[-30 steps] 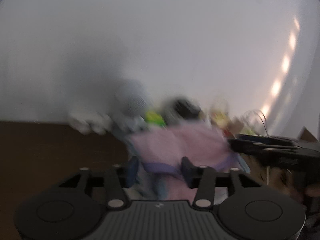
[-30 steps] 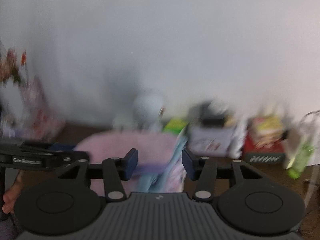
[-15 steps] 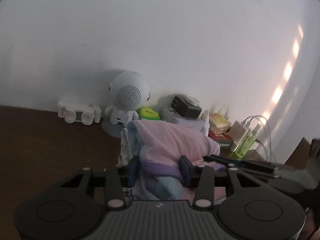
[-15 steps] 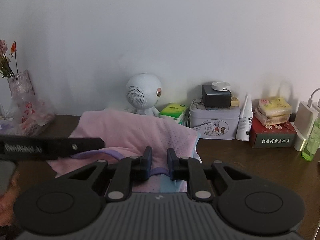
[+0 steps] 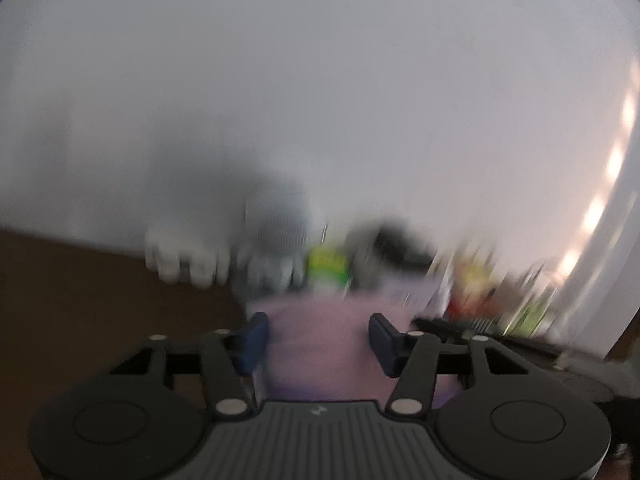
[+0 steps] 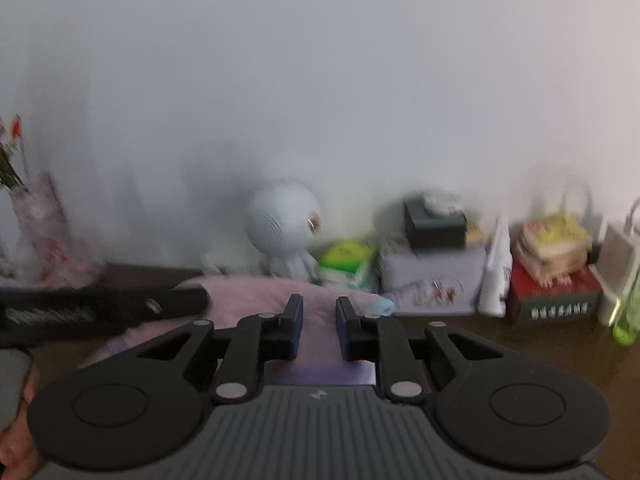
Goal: Fold clothes
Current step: 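Carry the bundle with both grippers onto the floral clothes stack, then open both grippers to release the bundle and pull back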
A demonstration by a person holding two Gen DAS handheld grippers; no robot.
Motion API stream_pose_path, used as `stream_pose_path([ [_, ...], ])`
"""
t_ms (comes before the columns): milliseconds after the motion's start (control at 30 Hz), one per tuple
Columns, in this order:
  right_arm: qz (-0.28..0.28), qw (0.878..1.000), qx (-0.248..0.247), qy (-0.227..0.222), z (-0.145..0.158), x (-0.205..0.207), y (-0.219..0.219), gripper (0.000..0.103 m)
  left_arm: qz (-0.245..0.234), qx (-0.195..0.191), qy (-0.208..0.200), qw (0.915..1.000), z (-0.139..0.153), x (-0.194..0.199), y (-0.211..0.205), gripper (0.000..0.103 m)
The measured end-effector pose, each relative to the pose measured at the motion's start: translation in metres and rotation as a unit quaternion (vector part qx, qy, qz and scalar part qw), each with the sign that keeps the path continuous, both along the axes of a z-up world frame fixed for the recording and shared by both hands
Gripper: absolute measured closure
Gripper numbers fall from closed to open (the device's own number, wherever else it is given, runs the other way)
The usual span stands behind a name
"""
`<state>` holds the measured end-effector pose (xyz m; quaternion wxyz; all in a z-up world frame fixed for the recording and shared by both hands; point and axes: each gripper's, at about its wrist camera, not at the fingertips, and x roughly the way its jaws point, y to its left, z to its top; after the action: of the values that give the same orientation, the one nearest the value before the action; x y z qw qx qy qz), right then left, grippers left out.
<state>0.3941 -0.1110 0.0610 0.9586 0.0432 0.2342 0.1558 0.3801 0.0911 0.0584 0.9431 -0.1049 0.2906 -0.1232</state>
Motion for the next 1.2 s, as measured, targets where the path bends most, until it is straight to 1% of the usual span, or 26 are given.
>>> stream_pose_path([
  [33, -0.004, 1.0, -0.008, 0.002, -0.006, 0.002, 0.0, 0.086, -0.001, -0.005, 0.001, 1.0, -0.003, 0.001, 0.002, 0.053],
  [67, -0.005, 1.0, -0.008, 0.001, -0.007, 0.002, -0.002, 0.086, -0.001, -0.01, 0.002, 0.9999, -0.007, 0.001, 0.004, 0.048],
  [133, -0.003, 1.0, 0.0, -0.005, -0.004, -0.002, -0.007, 0.086, -0.003, -0.021, 0.003, 0.9998, -0.013, 0.003, 0.009, 0.049],
  [233, 0.002, 0.999, 0.025, -0.047, 0.011, -0.018, -0.013, 0.086, -0.006, -0.042, -0.003, 0.9991, -0.006, -0.003, 0.018, 0.049],
  [300, 0.023, 0.997, 0.034, -0.067, 0.018, -0.028, -0.009, 0.085, -0.003, -0.045, -0.016, 0.9988, -0.002, -0.006, 0.021, 0.049],
  [367, 0.042, 0.997, 0.007, -0.057, 0.014, -0.028, 0.004, 0.085, -0.002, -0.049, -0.032, 0.9983, 0.001, -0.01, 0.022, 0.048],
  [400, 0.041, 0.998, -0.009, -0.056, 0.008, -0.028, 0.009, 0.085, -0.006, -0.046, -0.033, 0.9984, 0.001, -0.01, 0.02, 0.048],
  [467, 0.027, 0.997, -0.041, -0.061, -0.008, -0.029, 0.016, 0.085, -0.019, -0.014, -0.018, 0.9996, -0.004, -0.008, 0.01, 0.049],
  [500, 0.025, 0.997, -0.044, -0.062, -0.011, -0.03, 0.016, 0.085, -0.025, -0.008, -0.017, 0.9995, -0.007, -0.008, 0.008, 0.049],
  [567, 0.025, 0.997, -0.04, -0.061, -0.013, -0.034, 0.013, 0.085, -0.035, 0.0, -0.017, 0.9992, -0.011, -0.009, 0.003, 0.048],
  [667, 0.023, 0.998, -0.021, -0.056, -0.02, -0.038, 0.006, 0.085, -0.045, 0.002, -0.01, 0.9989, -0.013, -0.01, 0.001, 0.048],
  [767, 0.025, 0.998, -0.008, -0.048, -0.021, -0.039, 0.001, 0.085, -0.056, 0.02, -0.016, 0.9981, -0.014, -0.013, -0.002, 0.046],
  [833, 0.026, 0.998, 0.001, -0.052, -0.015, -0.043, -0.001, 0.085, -0.057, 0.021, -0.027, 0.9978, -0.006, -0.018, 0.003, 0.045],
  [933, 0.013, 0.996, 0.008, -0.083, 0.0, -0.051, -0.005, 0.085, -0.057, 0.021, -0.046, 0.9971, 0.007, -0.026, 0.011, 0.044],
  [1000, -0.004, 0.995, 0.021, -0.101, 0.007, -0.054, -0.011, 0.085, -0.045, 0.017, -0.068, 0.9966, 0.015, -0.032, 0.018, 0.037],
  [1033, -0.013, 0.994, 0.032, -0.108, 0.01, -0.055, -0.015, 0.085, -0.039, 0.01, -0.078, 0.9962, 0.017, -0.035, 0.022, 0.033],
  [1067, -0.017, 0.993, 0.041, -0.106, 0.011, -0.054, -0.019, 0.085, -0.039, -0.002, -0.083, 0.9957, 0.019, -0.036, 0.024, 0.033],
  [1100, -0.013, 0.995, 0.043, -0.089, 0.009, -0.05, -0.019, 0.085, -0.041, -0.014, -0.088, 0.9952, 0.019, -0.037, 0.026, 0.033],
  [1167, -0.007, 0.998, 0.045, -0.05, 0.006, -0.04, -0.019, 0.086, -0.052, -0.007, -0.062, 0.9967, 0.02, -0.031, 0.019, 0.033],
  [1200, -0.011, 0.998, 0.048, -0.034, 0.006, -0.037, -0.018, 0.086, -0.049, 0.012, -0.039, 0.9979, 0.02, -0.028, 0.013, 0.034],
])
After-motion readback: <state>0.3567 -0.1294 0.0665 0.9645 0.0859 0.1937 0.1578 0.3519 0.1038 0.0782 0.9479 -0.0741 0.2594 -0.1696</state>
